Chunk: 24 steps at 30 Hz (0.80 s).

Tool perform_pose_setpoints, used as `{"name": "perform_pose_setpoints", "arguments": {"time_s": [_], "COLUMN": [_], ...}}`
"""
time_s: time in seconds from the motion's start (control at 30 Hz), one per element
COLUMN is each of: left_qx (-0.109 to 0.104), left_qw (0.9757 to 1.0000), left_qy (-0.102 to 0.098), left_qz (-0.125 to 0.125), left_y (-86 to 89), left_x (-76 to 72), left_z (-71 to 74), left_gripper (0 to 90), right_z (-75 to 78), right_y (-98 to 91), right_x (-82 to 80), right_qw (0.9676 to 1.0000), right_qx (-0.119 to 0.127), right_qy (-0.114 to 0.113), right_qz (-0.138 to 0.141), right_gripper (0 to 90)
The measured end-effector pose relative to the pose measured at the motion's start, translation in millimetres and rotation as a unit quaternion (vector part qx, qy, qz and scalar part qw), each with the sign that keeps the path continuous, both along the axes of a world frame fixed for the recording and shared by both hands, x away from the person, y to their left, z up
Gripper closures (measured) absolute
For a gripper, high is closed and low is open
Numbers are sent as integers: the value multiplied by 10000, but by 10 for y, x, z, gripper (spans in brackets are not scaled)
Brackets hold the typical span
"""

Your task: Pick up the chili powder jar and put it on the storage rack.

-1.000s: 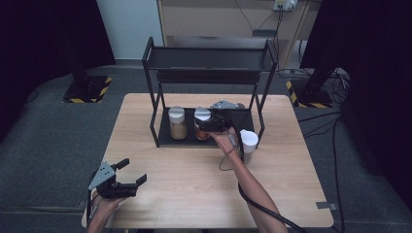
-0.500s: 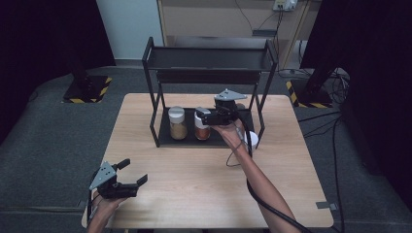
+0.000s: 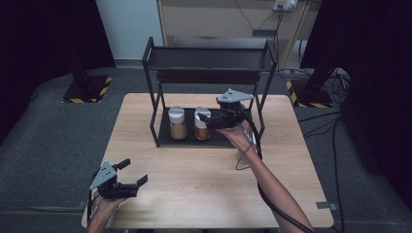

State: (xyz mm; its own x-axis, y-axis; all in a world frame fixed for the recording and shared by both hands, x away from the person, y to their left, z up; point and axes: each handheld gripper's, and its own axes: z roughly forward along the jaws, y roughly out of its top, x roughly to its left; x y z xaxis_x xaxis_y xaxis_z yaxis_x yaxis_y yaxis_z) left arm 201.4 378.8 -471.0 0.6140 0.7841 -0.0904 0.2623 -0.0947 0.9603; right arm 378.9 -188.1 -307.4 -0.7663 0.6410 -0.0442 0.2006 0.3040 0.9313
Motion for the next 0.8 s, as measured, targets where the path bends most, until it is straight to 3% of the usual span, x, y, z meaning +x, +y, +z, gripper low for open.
{"name": "perform_pose_setpoints", "arguments": {"time_s": [0.2,0.3,0.57,0.8], "left_qx": [9,15,16,29], "left_qw": [10000,10000,10000,10000], "left_qy": [-1,-4,-2,3], "left_qz": [-11,-11,-12,-13], "left_y": [-3,-5,-5,-9], "left_x": [3,2,2,3], "left_z": [1,1,2,5], "left_gripper": [33,33,33,33], "right_z": [33,21,19,-3], "right_y": [-205,-328,-565,-818], "right_x": [-180,-245,-468,-661], "right_qw": [9994,9987,9980,9983], "right_qx": [20,151,169,261], "right_qy": [-4,51,-21,-45], "right_qz": [349,484,602,517], "right_gripper": [110,111,112,112]}}
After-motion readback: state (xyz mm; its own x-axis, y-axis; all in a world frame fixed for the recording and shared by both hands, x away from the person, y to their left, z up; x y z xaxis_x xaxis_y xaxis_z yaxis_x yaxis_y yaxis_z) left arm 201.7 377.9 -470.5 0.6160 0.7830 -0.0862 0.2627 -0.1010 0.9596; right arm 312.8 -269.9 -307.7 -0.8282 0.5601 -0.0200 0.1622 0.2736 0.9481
